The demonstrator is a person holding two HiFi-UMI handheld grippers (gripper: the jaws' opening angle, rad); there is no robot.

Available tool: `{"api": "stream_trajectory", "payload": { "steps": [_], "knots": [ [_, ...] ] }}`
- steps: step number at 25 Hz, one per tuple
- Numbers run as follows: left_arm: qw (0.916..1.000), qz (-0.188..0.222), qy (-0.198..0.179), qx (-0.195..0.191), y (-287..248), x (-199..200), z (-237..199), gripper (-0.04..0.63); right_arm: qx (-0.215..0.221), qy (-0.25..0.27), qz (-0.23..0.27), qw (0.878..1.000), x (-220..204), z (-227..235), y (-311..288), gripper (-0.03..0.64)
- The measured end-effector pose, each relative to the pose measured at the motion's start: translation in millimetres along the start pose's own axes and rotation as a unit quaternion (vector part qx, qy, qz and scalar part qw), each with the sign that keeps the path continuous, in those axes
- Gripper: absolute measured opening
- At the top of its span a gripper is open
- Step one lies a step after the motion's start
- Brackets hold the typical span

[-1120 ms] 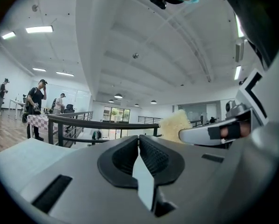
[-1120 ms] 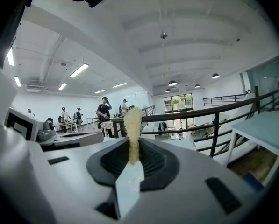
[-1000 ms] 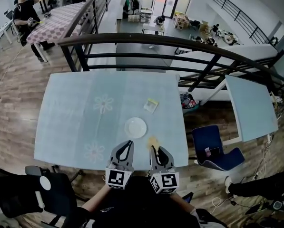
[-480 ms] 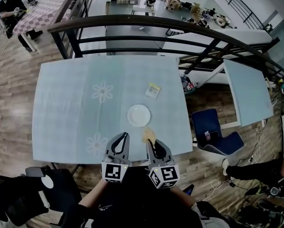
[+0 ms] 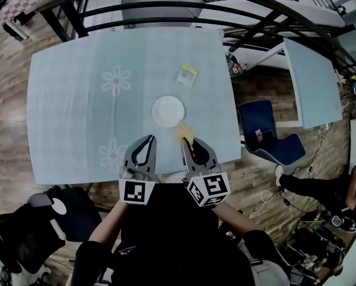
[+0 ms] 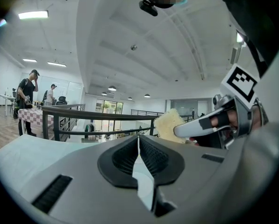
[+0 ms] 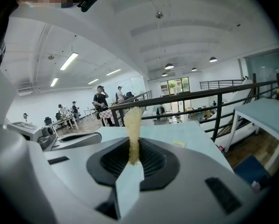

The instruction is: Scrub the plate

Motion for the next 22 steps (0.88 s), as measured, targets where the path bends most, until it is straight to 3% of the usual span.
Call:
{"api": "stream_trajectory", "payload": {
  "steps": [6,13,22],
  "knots": [
    [0.9998,-0.013,0.015,0.009,-12,-4,7,0.021,0.003,-0.010,-0.017,1.000,-2,18,-24,0.057],
    [0.9998,-0.017,-0.001,0.006,-38,5,4,0.021,0.001,-0.013,-0.034,0.999,-3,40,-63,0.057],
    [0.9994,-0.026,0.011,0.022,-70,-1,-8,0.021,-0.021,-0.018,-0.093,0.995,-50,83,-130,0.057]
  ]
}}
Point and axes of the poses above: the fingertips, and each gripper's own axes: y backward along the fingers, z to its right, x out of its top, the point moved 4 cm from there along y, backward along the fingers, and after that the axes turned 5 degrees about x, right-handed, at the moved point
